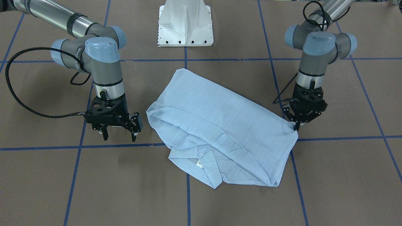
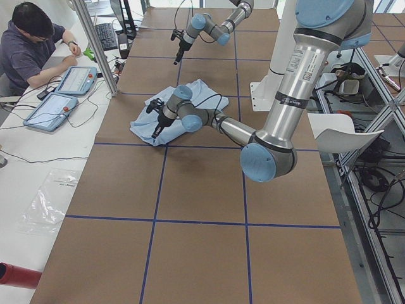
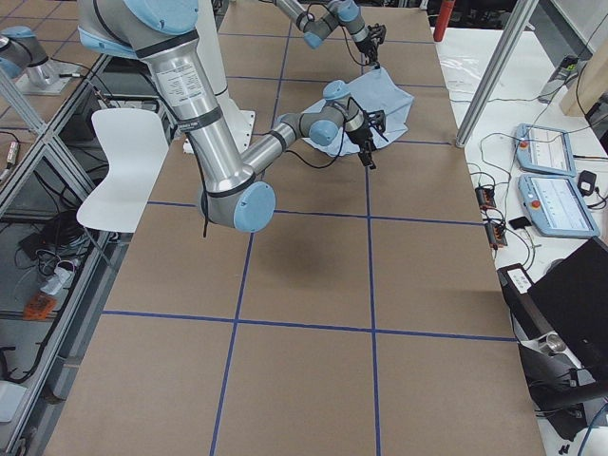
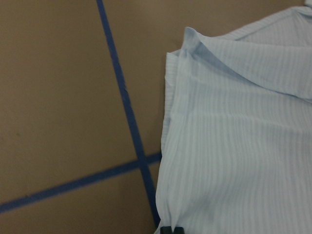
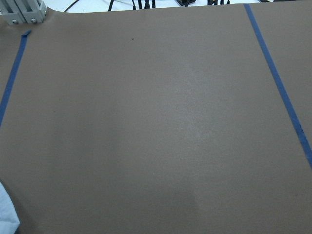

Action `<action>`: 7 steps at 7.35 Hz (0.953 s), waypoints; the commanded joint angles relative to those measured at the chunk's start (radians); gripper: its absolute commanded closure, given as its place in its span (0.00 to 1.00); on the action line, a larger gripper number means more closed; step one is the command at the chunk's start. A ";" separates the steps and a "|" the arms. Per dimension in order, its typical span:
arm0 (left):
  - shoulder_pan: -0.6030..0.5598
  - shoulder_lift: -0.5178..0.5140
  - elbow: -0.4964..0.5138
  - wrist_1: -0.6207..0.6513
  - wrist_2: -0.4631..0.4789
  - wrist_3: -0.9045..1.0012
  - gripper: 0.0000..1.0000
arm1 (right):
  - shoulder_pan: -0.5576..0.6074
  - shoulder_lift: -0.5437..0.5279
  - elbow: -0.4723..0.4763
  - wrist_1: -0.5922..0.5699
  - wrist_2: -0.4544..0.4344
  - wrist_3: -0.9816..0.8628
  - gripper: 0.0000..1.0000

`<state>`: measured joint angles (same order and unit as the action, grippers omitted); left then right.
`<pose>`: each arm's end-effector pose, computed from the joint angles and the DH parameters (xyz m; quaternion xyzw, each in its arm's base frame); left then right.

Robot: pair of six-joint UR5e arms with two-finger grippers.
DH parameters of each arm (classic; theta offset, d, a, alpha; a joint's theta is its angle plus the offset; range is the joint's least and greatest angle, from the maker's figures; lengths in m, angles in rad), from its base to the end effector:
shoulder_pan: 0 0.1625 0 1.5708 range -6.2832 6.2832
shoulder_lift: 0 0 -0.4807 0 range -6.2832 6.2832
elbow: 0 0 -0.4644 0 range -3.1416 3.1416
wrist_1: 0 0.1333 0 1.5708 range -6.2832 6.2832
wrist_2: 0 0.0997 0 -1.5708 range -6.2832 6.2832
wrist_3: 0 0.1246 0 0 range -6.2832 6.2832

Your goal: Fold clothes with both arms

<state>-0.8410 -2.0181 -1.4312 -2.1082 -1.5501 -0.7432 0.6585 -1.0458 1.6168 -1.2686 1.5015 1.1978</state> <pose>0.4387 -0.6942 0.4633 0.3101 0.2684 -0.0104 0.9119 -0.5387 -0.5963 0.3309 0.2357 -0.3522 0.1433 0.8944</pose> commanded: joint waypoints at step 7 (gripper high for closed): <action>-0.058 -0.210 0.289 -0.204 -0.050 0.119 0.00 | -0.054 0.238 -0.201 -0.009 -0.007 0.390 0.01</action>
<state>-0.8955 -2.2744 -1.0912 -2.2890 -1.5780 -0.6329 0.6192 -0.9144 1.5359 -1.2744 1.4955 1.4223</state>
